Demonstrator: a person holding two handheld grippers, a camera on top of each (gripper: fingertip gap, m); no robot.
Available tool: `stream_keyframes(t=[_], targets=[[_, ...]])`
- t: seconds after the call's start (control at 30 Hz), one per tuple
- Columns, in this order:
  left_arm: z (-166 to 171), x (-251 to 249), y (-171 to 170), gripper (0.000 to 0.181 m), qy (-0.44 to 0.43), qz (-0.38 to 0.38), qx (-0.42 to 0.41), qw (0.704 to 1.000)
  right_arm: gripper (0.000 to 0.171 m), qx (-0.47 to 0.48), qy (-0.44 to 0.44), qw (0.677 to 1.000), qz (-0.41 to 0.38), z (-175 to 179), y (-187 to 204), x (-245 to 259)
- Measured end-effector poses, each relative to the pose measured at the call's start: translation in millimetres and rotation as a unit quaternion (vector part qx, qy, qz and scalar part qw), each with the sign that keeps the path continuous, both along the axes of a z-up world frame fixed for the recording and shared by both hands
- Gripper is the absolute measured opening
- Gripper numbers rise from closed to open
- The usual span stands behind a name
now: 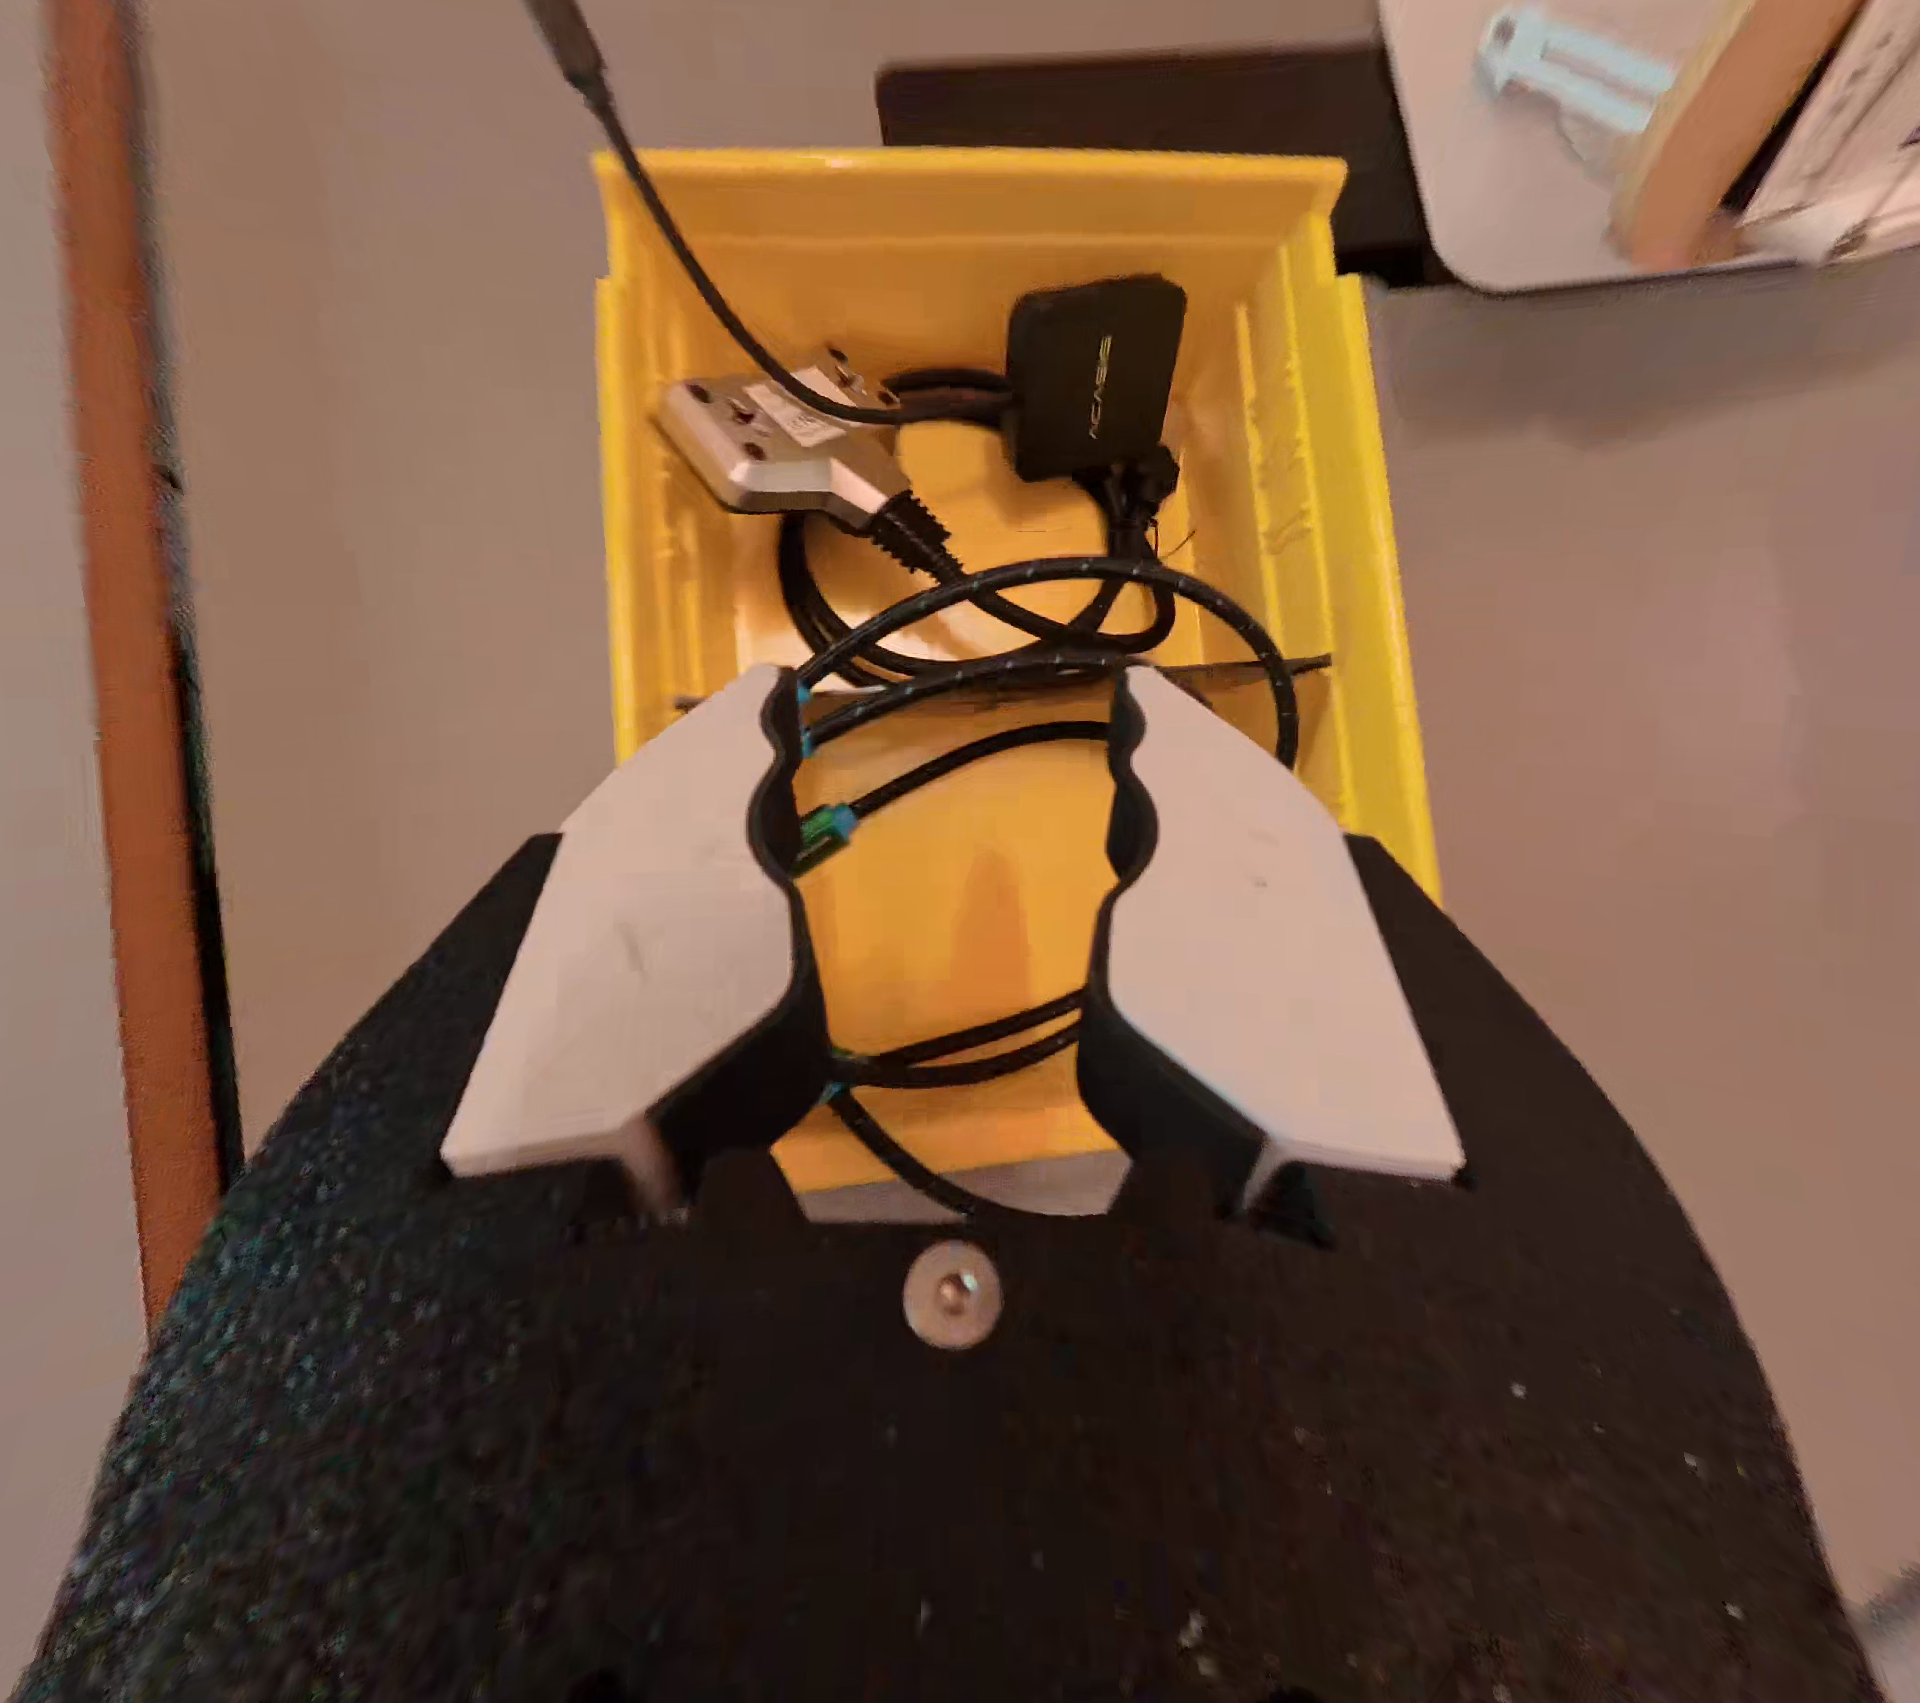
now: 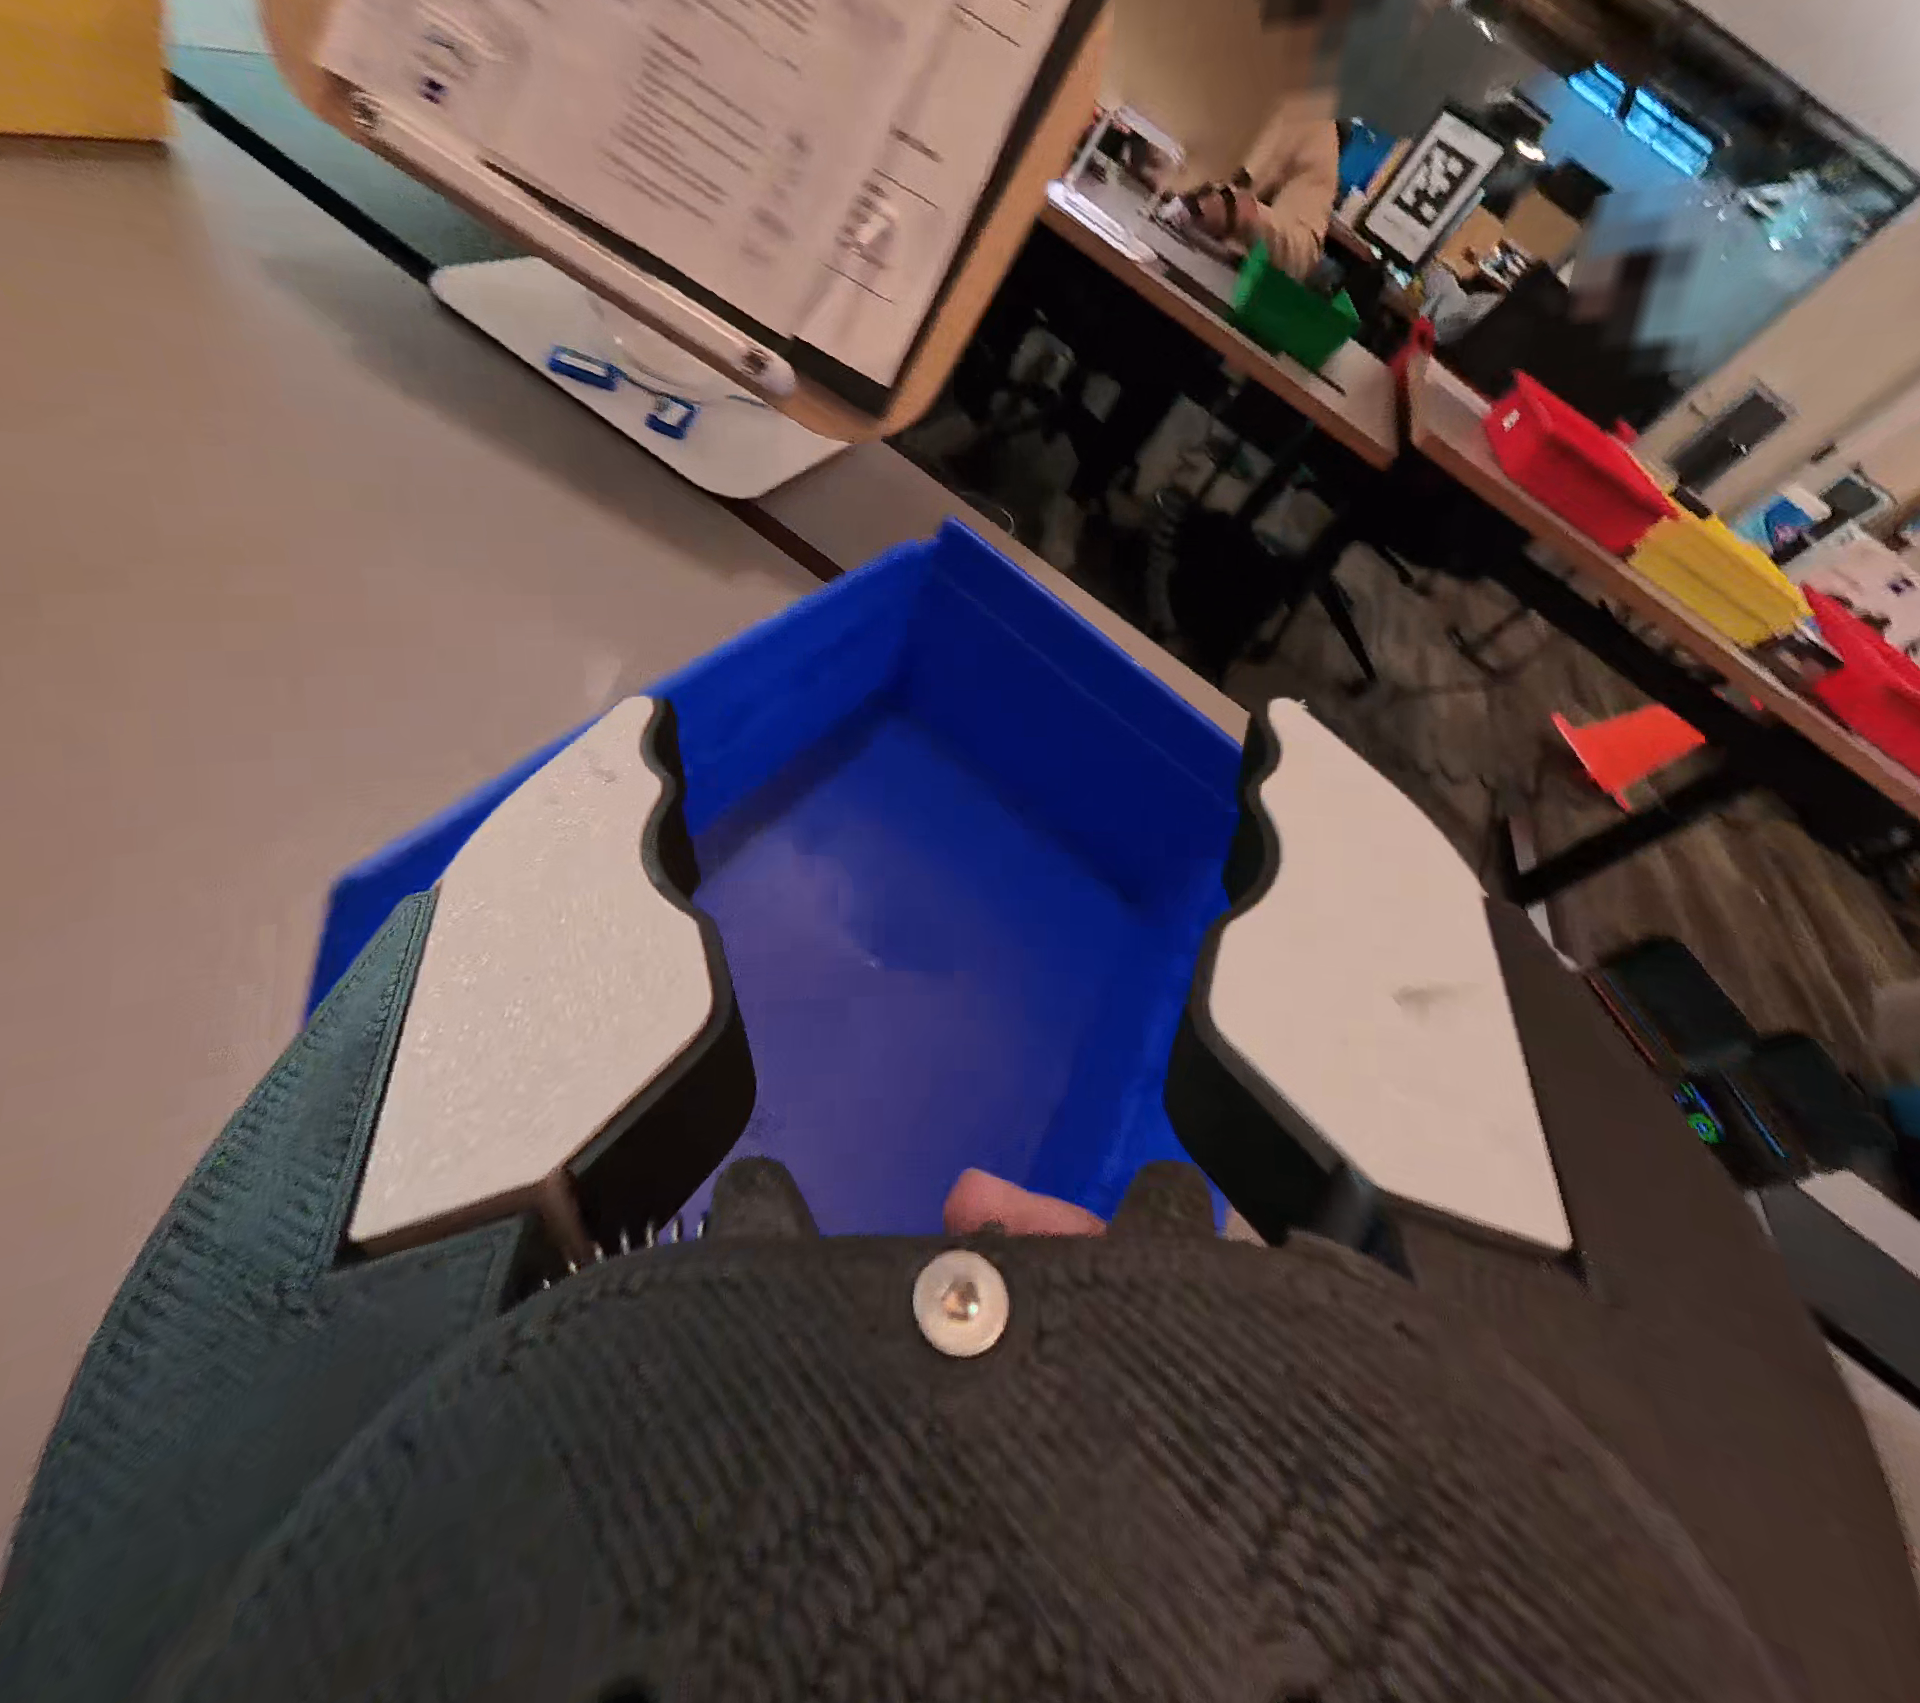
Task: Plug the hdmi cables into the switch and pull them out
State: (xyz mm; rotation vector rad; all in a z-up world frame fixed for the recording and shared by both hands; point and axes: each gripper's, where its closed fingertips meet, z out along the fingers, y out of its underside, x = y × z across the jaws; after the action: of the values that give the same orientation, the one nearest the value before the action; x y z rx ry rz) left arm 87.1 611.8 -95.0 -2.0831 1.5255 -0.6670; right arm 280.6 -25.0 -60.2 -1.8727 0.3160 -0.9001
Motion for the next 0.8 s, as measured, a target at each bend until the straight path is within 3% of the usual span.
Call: stream_keyframes(t=[0.17, 0.37, 0.67, 0.73, 0.8], targets=[[-39.5, 42.9, 10.5, 0.066, 0.204, 0.018, -0.067, 0.976, 0.101, -0.008, -0.004, 0.999, 0.036, -13.7, 21.7, -20.6], [-89.6, 52.3, 8.2, 0.067, 0.365, 0.035, -0.112, 0.924, 0.102, -0.035, 0.01, 0.999, 0.03, -40.4, -5.2, -27.3], [-117.5, 64.3, 10.7, 0.059, 0.426, 0.113, -0.092, 0.893, 0.1, -0.008, 0.051, 0.998, 0.042, -69.4, -27.1, -25.2], [-117.9, 58.2, 21.8, 0.028, 0.431, 0.14, -0.064, 0.889, 0.101, -0.031, 0.042, 0.998, 0.031, -74.1, -30.4, -21.5], [-123.0, 54.9, 21.5, 0.036, 0.436, 0.145, -0.055, 0.886, 0.101, -0.046, 0.039, 0.998, 0.033, -78.9, -31.0, -21.5]])
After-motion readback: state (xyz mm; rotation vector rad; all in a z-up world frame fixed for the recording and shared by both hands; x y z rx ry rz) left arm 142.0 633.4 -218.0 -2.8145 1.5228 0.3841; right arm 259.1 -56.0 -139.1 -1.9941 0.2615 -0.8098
